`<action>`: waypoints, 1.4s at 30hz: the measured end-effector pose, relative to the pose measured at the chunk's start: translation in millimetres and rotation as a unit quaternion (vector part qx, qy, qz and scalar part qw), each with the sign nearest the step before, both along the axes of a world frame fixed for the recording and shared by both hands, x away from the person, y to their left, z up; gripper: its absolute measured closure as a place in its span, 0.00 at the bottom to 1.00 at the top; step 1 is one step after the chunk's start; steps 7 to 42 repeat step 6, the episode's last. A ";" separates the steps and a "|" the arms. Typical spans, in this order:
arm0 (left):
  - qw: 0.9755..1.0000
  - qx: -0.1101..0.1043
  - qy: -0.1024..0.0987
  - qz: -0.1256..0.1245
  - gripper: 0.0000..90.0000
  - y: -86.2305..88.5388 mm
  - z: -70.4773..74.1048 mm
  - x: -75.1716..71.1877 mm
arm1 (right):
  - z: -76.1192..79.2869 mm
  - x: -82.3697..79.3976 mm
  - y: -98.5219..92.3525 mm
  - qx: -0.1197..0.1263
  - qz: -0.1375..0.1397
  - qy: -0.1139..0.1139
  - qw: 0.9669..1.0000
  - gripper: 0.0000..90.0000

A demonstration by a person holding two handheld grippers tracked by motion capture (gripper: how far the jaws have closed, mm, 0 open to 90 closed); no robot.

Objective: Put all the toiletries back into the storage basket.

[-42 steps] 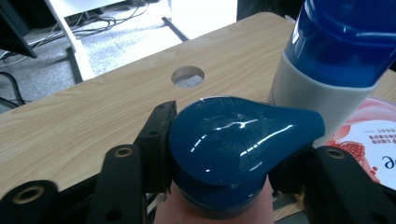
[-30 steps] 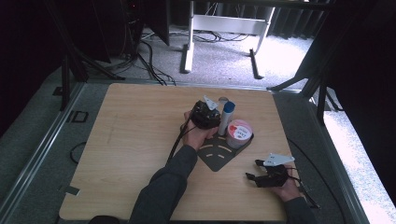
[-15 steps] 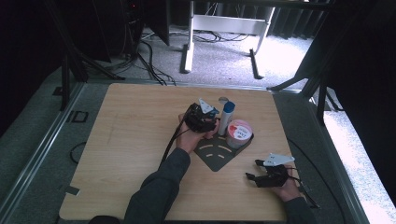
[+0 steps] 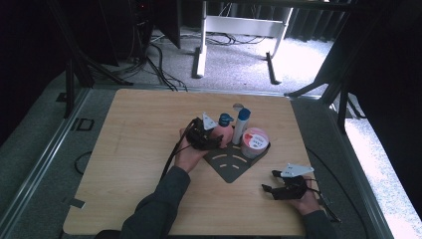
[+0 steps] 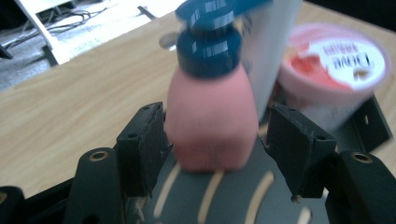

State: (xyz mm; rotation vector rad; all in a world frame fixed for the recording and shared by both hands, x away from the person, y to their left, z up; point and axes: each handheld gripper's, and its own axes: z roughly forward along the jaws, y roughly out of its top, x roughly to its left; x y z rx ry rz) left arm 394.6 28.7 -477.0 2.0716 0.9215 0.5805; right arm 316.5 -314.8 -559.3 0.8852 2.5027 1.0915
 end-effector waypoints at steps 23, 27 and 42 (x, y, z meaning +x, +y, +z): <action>0.999 0.011 -0.028 0.039 0.43 31.0 -20.1 -24.6 | 0.0 0.0 0.0 0.000 0.000 0.000 1.000 0.29; 0.999 0.011 -0.028 0.039 0.43 31.0 -20.1 -24.6 | 0.0 0.0 0.0 0.000 0.000 0.000 1.000 0.29; 0.999 0.011 -0.028 0.039 0.43 31.0 -20.1 -24.6 | 0.0 0.0 0.0 0.000 0.000 0.000 1.000 0.29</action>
